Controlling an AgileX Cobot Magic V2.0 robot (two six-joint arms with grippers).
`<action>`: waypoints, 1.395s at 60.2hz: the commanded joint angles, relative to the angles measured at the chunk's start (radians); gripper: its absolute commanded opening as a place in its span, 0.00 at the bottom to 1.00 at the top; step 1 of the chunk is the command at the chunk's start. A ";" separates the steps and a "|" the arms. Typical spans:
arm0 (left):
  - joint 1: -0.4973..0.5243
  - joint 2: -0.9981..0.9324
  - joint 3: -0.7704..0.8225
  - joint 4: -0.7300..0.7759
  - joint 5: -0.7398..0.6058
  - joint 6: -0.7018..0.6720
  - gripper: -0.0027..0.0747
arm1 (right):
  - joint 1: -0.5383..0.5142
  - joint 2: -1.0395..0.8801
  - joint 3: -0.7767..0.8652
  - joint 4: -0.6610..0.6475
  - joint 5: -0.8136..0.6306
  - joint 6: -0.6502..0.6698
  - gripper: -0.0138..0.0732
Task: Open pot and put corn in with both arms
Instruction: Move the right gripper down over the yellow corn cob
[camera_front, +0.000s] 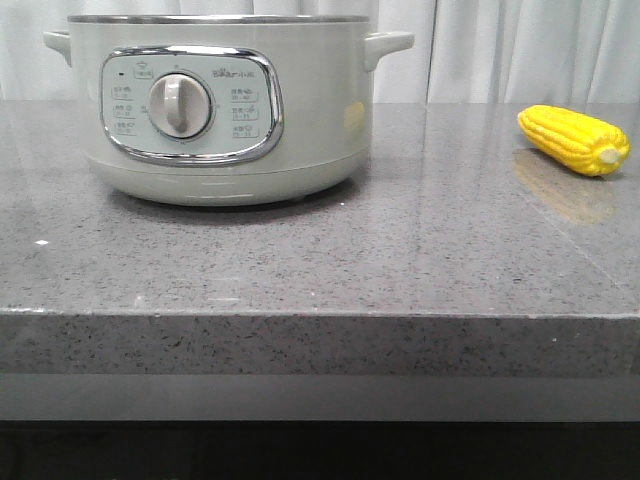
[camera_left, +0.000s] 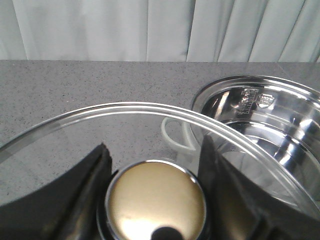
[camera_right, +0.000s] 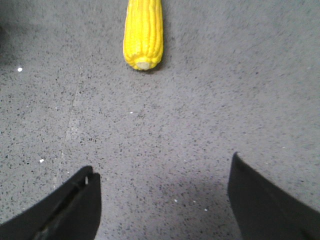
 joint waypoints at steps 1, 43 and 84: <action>0.000 -0.017 -0.034 -0.011 -0.143 -0.002 0.44 | -0.004 0.098 -0.107 0.028 -0.010 -0.005 0.79; -0.002 -0.015 -0.034 -0.011 -0.143 -0.002 0.44 | -0.002 0.717 -0.630 0.066 0.056 -0.031 0.79; -0.002 -0.015 -0.034 -0.011 -0.143 -0.002 0.44 | -0.002 1.006 -0.813 0.070 0.068 -0.046 0.79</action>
